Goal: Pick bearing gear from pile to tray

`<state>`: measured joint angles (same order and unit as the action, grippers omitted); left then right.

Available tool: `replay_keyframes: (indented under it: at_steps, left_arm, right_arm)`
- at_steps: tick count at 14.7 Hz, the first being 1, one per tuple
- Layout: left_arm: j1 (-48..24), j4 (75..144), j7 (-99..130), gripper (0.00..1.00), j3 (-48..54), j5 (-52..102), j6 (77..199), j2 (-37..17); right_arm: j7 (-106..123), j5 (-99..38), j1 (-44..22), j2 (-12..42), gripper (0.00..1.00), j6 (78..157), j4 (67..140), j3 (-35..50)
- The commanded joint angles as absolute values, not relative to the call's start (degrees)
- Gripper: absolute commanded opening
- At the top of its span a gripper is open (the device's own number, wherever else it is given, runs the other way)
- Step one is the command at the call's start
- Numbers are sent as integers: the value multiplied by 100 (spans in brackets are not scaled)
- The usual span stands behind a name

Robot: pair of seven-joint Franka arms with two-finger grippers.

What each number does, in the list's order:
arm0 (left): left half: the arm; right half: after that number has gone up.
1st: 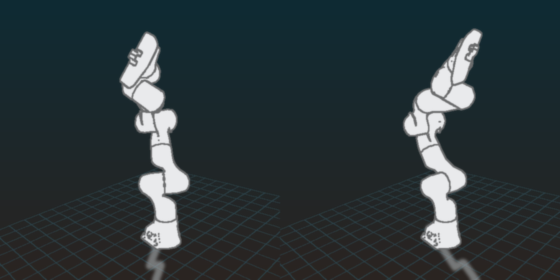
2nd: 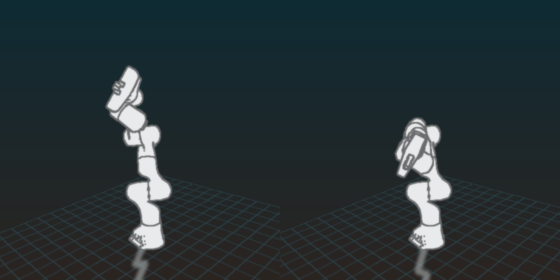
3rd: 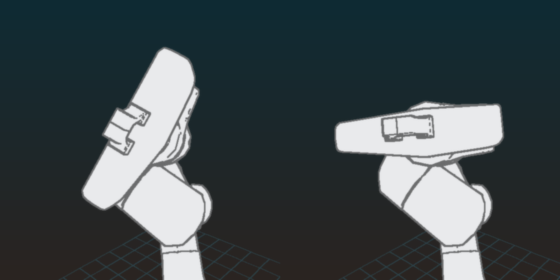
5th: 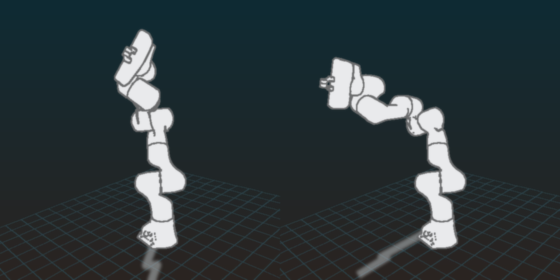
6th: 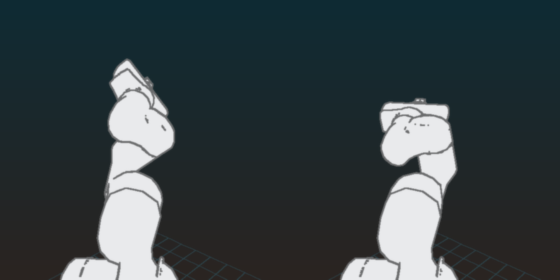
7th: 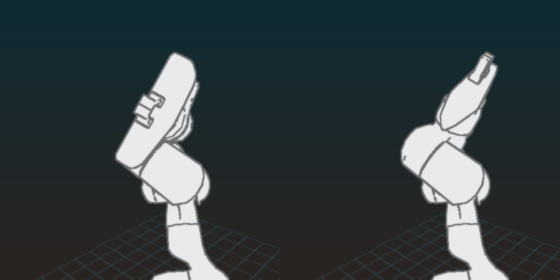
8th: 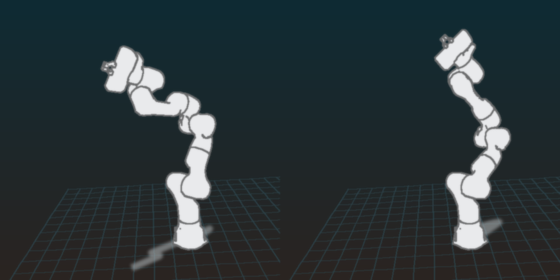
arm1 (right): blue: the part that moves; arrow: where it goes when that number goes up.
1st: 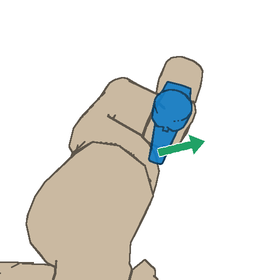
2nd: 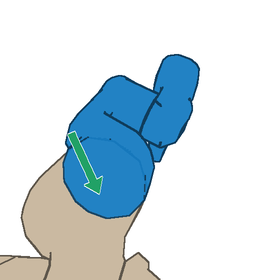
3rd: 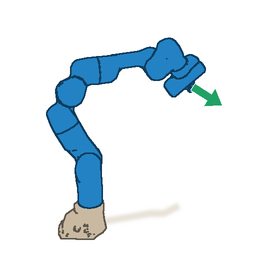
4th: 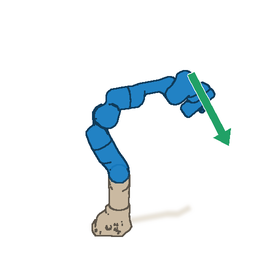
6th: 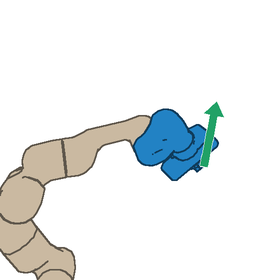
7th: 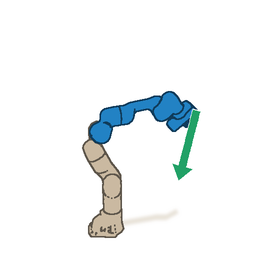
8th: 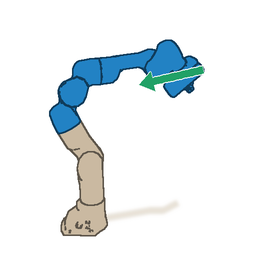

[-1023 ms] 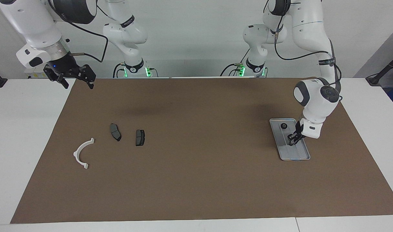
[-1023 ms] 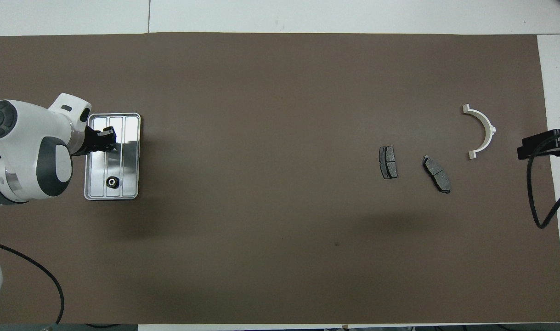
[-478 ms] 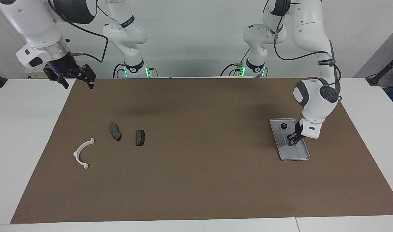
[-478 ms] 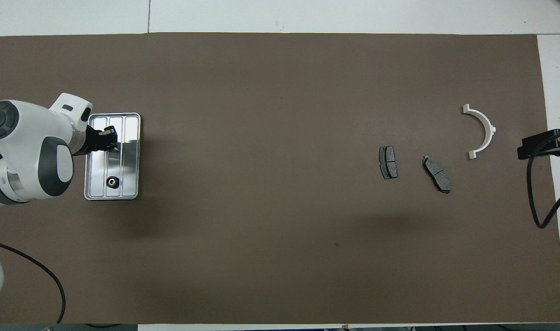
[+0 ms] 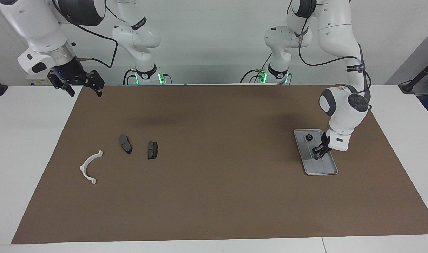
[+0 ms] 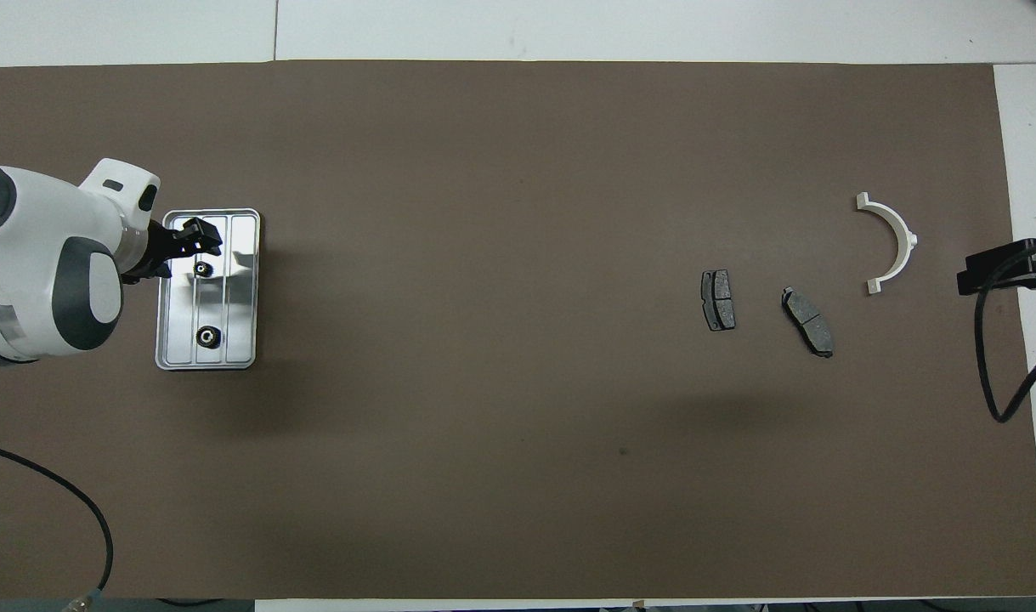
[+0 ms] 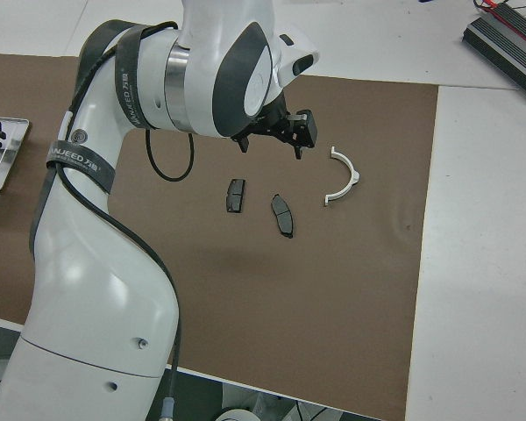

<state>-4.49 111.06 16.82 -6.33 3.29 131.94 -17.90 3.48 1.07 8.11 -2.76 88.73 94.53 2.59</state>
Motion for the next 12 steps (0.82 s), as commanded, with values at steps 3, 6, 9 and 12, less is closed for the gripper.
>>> replay_keyframes:
  at_steps: [3, 6, 9, 12]
  left_arm:
    - [-220, 10406, 1670, 100, -589, 238, 11490, -1136]
    - [-220, 10397, 1565, 100, -659, 211, 10392, -416]
    - [-71, 10441, 1398, 100, -659, 211, 9618, 270]
    - [-105, 10407, 1125, 100, -659, 211, 9212, 474]
  right_arm:
    - [325, 26, 879, -422, 100, 8947, 9615, 290]
    - [325, 26, 879, -422, 100, 8947, 9615, 281]
    - [316, 26, 879, -422, 100, 9061, 9615, 290]
    - [299, 26, 879, -413, 100, 9070, 9606, 290]
